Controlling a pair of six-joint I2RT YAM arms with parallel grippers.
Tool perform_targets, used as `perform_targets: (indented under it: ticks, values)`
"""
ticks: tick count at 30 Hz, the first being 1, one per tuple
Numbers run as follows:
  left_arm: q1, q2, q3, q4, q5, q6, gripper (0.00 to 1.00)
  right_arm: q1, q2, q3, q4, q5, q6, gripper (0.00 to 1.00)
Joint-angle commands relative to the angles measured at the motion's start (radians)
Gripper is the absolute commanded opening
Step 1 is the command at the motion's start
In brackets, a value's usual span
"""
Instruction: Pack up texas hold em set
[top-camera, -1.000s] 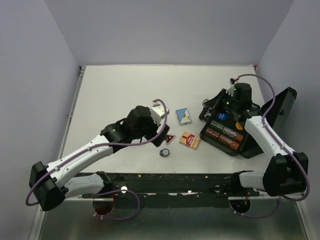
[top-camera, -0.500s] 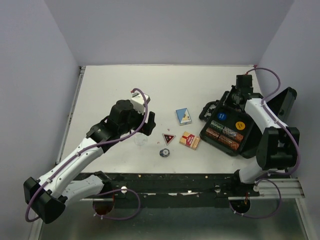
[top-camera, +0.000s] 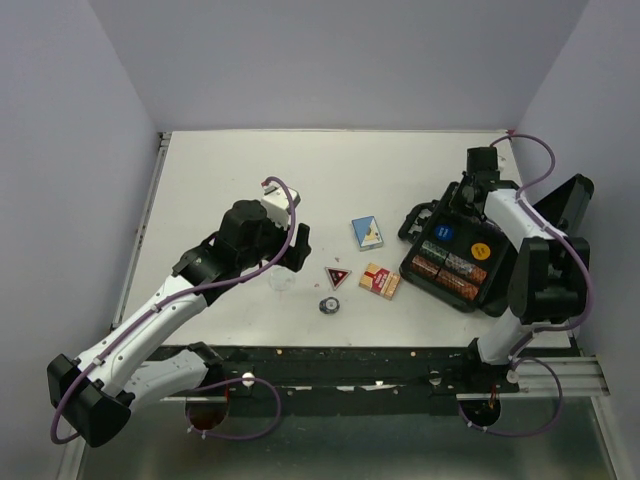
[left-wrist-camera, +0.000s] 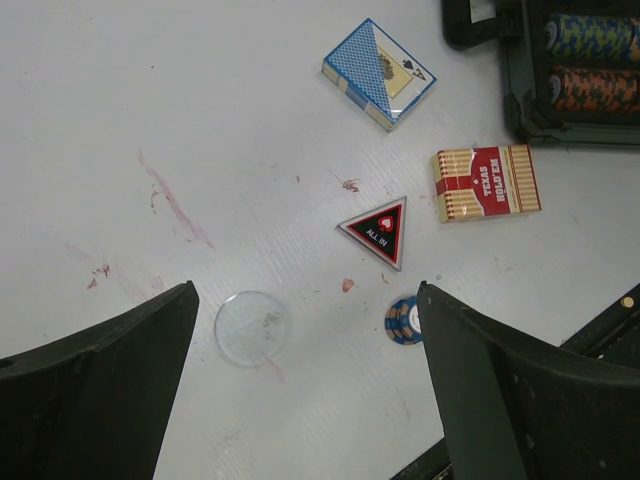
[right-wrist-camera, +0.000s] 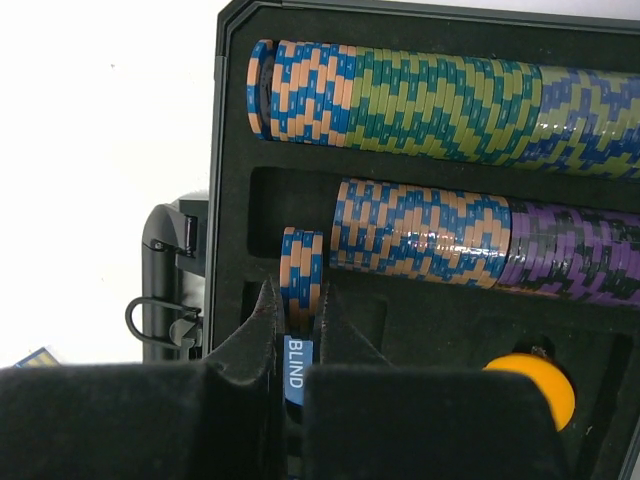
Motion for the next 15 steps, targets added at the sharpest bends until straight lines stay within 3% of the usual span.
perform_targets:
  ticks: [1, 15]
  values:
    - [0.002, -0.013, -0.004, -0.002, -0.022, -0.009, 0.99, 0.001, 0.024, 0.037, 0.025, 0.023, -0.014, 0.01]
    - [0.002, 0.009, -0.001, -0.002, -0.013, -0.007, 0.99, 0.001, 0.088, 0.031, 0.073, 0.061, -0.019, 0.01]
